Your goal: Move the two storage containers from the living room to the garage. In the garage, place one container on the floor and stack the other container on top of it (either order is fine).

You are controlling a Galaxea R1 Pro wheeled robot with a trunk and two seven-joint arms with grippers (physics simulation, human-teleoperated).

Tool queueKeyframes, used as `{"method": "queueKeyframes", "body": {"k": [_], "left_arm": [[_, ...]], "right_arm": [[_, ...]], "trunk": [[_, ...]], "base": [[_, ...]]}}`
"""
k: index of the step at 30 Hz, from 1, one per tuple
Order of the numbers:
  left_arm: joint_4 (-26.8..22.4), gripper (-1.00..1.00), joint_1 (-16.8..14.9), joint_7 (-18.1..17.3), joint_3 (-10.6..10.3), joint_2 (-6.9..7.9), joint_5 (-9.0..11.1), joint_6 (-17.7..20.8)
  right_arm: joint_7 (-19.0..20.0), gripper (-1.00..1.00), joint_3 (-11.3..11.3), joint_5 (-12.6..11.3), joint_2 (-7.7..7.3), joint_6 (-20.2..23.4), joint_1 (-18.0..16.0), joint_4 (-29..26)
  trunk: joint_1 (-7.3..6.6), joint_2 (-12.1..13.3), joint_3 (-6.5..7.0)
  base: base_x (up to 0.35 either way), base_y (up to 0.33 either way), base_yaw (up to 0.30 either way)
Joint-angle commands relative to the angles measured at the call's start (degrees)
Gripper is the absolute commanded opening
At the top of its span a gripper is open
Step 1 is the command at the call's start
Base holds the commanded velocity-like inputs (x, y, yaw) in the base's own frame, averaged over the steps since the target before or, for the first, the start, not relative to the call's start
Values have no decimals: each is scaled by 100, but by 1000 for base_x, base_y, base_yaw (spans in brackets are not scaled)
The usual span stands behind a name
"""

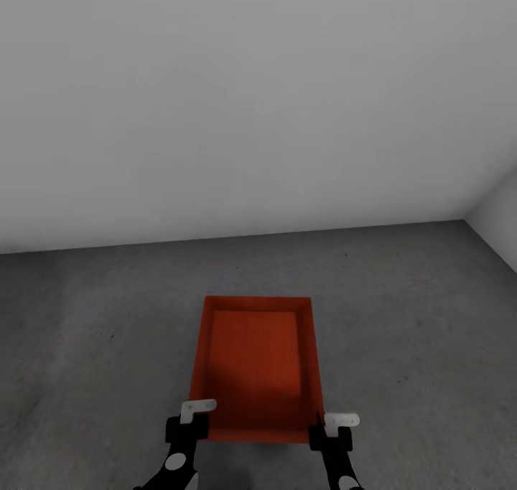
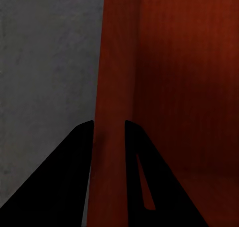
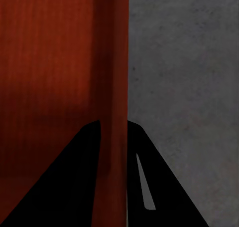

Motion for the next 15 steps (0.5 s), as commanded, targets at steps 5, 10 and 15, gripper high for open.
{"method": "queueKeyframes", "body": {"k": [5, 10, 15], "left_arm": [[71, -100, -1, 84, -8, 4, 186, -54], [71, -100, -1, 80, -9, 5, 183, -54], [71, -100, -1, 79, -8, 5, 180, -54]], "right_arm": [[-3, -100, -124, -111, 0, -111, -7, -237], [-3, -100, -124, -111, 0, -108, -7, -237], [-3, -100, -124, -111, 0, -109, -7, -237]], "trunk": [[0, -2, -3], [0, -2, -3], [0, -2, -3]], "base": [[1, 0, 0], [71, 0, 0], [104, 0, 0]]}}
